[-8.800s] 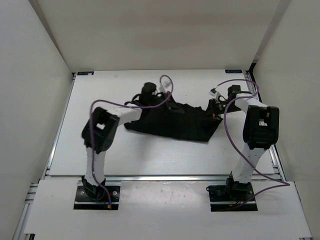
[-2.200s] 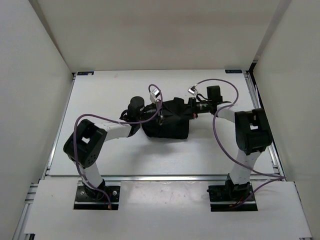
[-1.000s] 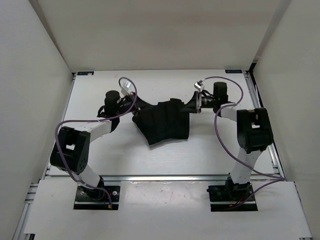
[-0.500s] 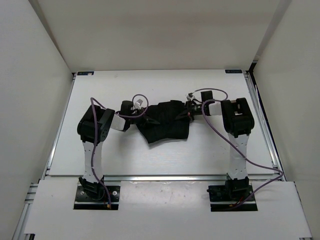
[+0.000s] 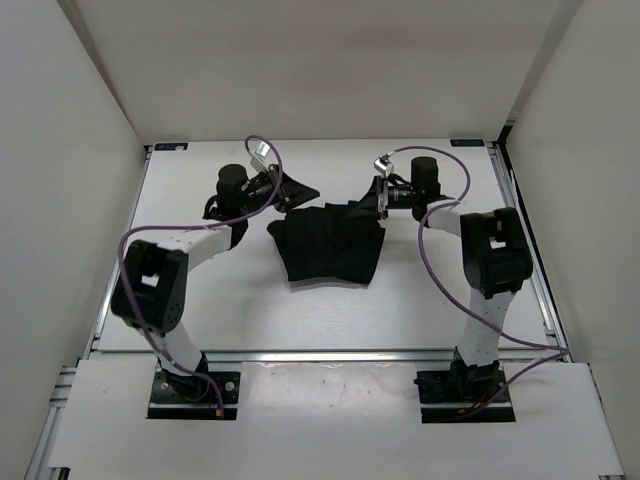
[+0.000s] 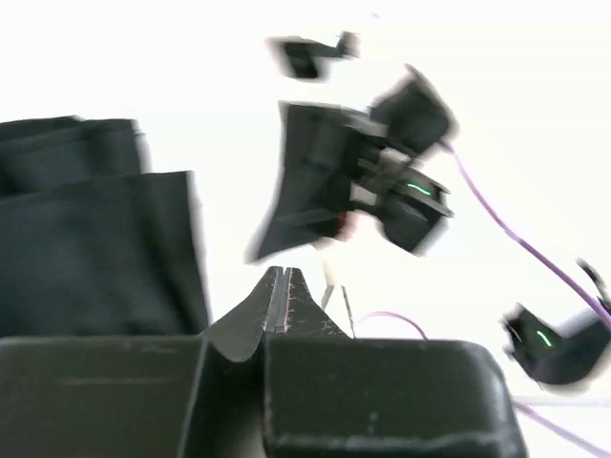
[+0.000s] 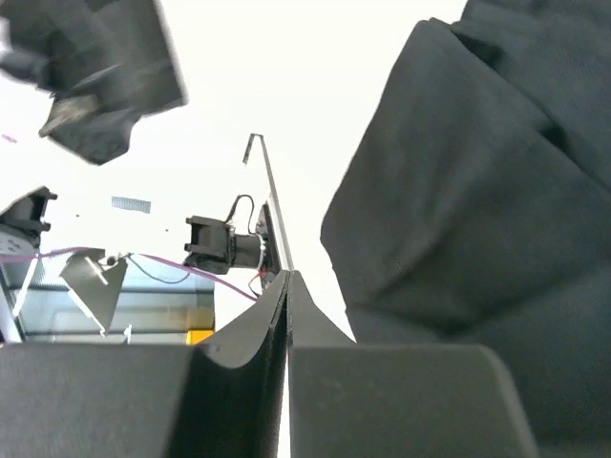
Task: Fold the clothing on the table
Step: Fold the skirt
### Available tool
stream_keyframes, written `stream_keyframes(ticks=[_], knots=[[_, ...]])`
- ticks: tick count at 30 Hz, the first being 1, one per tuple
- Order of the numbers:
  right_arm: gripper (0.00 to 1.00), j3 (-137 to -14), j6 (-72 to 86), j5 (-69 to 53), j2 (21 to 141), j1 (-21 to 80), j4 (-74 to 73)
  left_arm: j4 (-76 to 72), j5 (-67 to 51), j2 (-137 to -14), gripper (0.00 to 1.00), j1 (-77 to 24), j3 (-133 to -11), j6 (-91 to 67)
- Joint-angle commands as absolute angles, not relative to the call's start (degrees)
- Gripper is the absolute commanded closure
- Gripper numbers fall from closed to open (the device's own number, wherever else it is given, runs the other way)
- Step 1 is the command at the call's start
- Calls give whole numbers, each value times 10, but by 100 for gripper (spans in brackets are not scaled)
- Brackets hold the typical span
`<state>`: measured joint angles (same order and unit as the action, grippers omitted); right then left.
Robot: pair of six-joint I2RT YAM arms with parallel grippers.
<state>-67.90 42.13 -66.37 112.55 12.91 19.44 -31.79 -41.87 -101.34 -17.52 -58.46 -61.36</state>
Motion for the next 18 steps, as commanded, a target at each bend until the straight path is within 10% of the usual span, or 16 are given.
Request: stream_keyframes(ticks=[1, 9, 18], knots=[[100, -693, 492, -673, 1184, 139, 257, -301, -424, -948, 99, -206, -535, -611], [98, -784, 516, -663, 1338, 111, 237, -281, -379, -847, 100, -234, -372, -620], [100, -731, 642, -714, 1164, 94, 366, -75, -371, -934, 98, -294, -630, -454]])
